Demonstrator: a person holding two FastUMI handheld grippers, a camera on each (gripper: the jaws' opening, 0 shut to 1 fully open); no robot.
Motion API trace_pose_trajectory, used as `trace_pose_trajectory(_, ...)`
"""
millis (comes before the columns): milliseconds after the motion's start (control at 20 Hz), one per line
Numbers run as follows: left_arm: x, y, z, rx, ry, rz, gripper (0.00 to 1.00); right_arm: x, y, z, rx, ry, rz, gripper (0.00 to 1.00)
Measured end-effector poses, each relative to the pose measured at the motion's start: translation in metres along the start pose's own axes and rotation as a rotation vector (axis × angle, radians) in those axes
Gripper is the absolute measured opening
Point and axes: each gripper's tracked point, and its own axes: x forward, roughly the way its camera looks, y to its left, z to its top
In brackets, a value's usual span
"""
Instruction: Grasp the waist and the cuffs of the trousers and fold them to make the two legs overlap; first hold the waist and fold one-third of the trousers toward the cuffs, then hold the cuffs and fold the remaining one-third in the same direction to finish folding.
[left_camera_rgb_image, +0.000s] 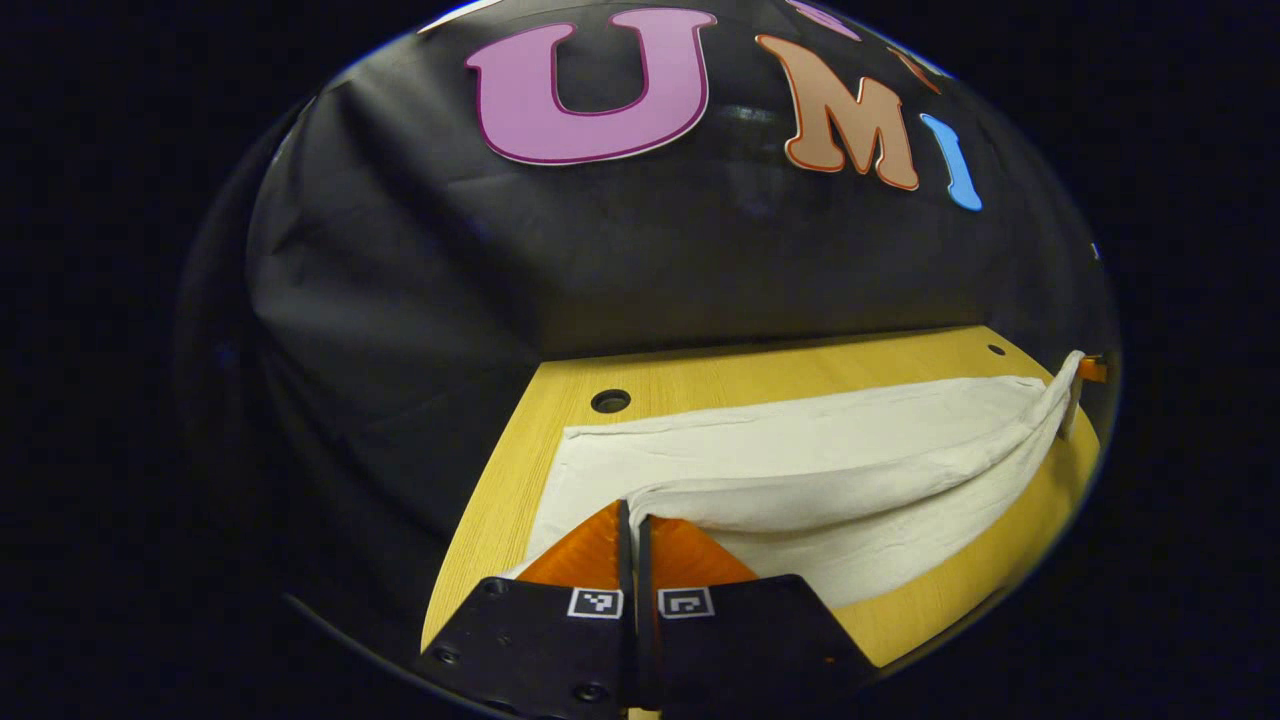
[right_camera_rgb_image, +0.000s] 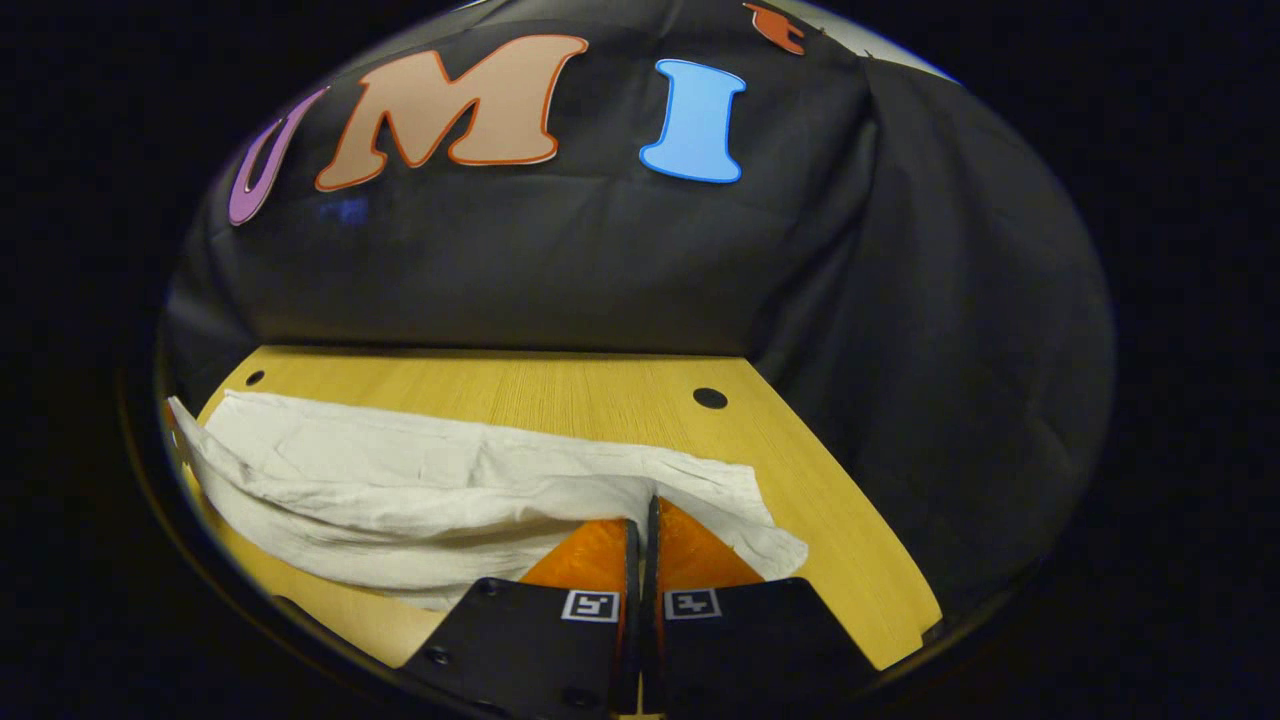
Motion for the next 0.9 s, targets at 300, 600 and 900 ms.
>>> trace_pose_trajectory(300,0.070,0.008,0.031,-0.056,-0.020,0.079,0.00,0.073,0.030,0.030,0.003,0.005,0.060,0.02)
trace_pose_trajectory(600,0.137,0.012,0.015,-0.112,0.054,0.134,0.00,0.148,0.061,0.018,0.009,0.073,0.114,0.02)
trace_pose_trajectory(900,0.155,0.013,0.001,-0.120,0.083,0.157,0.00,0.183,0.065,0.000,0.027,0.112,0.156,0.11)
